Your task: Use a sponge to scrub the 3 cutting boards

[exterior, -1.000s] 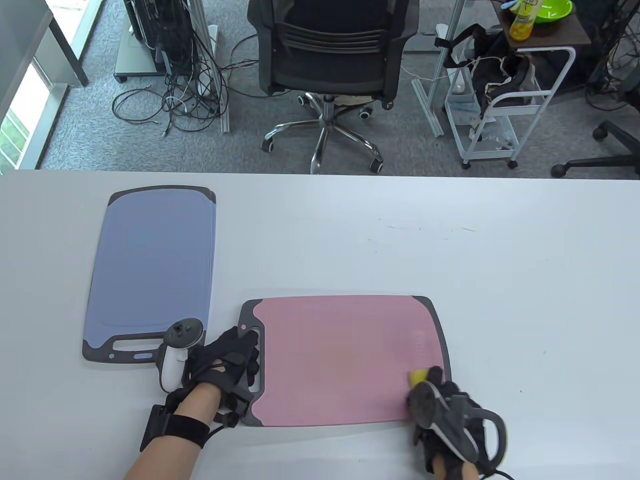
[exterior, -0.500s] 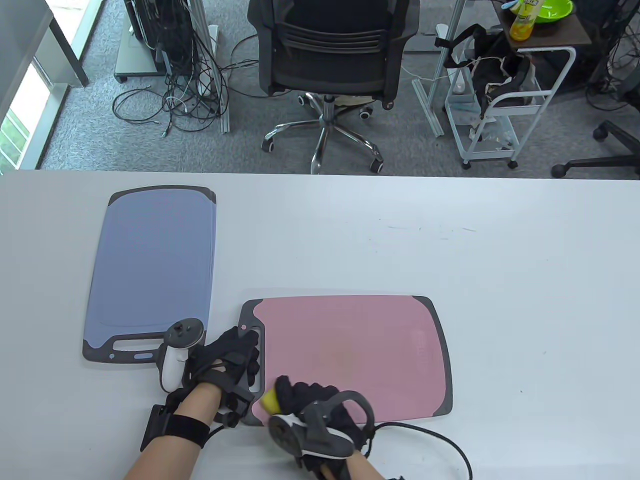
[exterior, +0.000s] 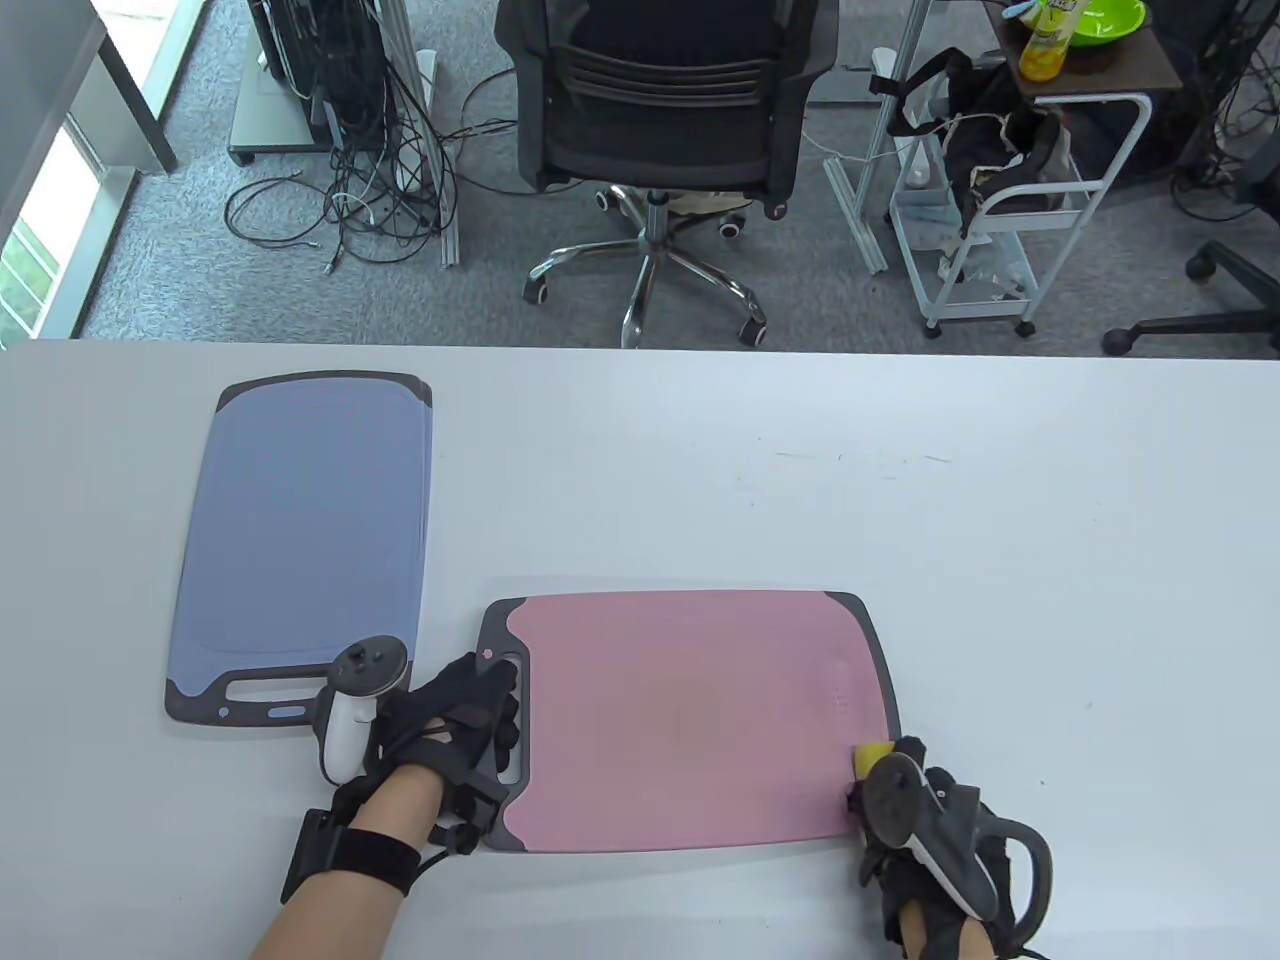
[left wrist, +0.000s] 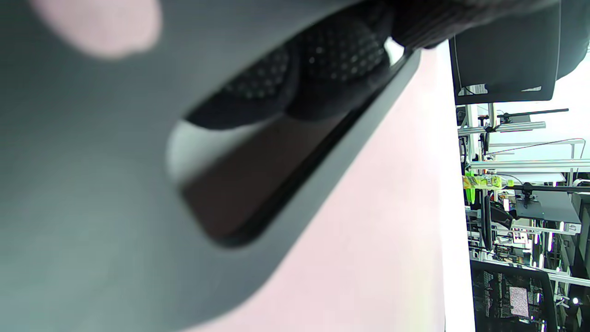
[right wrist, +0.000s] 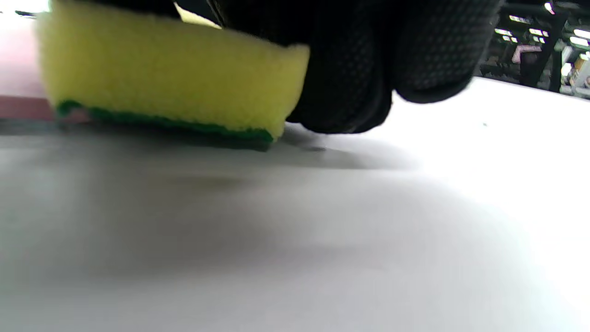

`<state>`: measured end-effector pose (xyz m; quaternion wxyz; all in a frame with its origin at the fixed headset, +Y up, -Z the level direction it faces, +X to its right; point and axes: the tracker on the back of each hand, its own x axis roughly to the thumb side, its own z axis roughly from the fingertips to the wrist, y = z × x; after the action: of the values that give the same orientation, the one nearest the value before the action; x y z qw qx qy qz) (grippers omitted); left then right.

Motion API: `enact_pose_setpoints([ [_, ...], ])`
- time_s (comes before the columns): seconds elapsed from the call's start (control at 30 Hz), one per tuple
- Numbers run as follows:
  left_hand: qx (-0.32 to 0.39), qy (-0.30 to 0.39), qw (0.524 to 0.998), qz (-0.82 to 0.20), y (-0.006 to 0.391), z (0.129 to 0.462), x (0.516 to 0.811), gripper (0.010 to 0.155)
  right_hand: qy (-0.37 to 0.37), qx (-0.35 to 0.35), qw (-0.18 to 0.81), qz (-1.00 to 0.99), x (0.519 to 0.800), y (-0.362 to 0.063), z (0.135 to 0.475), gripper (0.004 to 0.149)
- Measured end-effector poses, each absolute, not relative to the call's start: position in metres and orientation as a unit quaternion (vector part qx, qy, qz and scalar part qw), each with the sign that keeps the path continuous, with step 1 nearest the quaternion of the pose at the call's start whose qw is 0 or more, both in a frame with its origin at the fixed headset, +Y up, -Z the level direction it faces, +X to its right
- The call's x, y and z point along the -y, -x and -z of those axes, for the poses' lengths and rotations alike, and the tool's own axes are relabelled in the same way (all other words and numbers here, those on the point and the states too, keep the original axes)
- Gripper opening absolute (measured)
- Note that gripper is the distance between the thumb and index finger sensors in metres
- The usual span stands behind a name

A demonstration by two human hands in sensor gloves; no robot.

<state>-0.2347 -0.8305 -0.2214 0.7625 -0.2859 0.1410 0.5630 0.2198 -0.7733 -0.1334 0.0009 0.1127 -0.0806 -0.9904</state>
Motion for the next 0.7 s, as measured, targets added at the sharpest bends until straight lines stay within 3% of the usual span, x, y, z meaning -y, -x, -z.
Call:
enact_pose_setpoints([
  [0.07, -0.142, 0.285, 0.762, -0.564, 0.235, 0.222, 0.830, 0.052, -0.082, 0.061, 0.036, 0.994, 0.772, -0.199, 0.135, 0.072],
  [0.1, -0.144, 0.284, 0.760, -0.566, 0.234, 0.222, 0.830, 0.051, -0.030, 0.054, 0.055, 0.997, 0.770, -0.179, 0.137, 0.072],
  [0.27, -0.146, 0.287, 0.750, -0.578, 0.236, 0.224, 0.831, 0.051, 0.199, 0.030, -0.008, 0.980, 0.762, -0.031, 0.135, 0.077],
  [0.4, -0.153, 0.287, 0.741, -0.588, 0.239, 0.224, 0.831, 0.050, 0.328, 0.004, 0.022, 0.944, 0.757, 0.057, 0.118, 0.078],
  [0.53, -0.156, 0.287, 0.737, -0.592, 0.242, 0.225, 0.831, 0.050, 0.327, -0.007, 0.051, 0.944, 0.758, 0.056, 0.118, 0.079],
  [0.7, -0.157, 0.286, 0.738, -0.591, 0.242, 0.226, 0.831, 0.051, 0.268, 0.004, 0.070, 0.961, 0.765, -0.016, 0.124, 0.079],
])
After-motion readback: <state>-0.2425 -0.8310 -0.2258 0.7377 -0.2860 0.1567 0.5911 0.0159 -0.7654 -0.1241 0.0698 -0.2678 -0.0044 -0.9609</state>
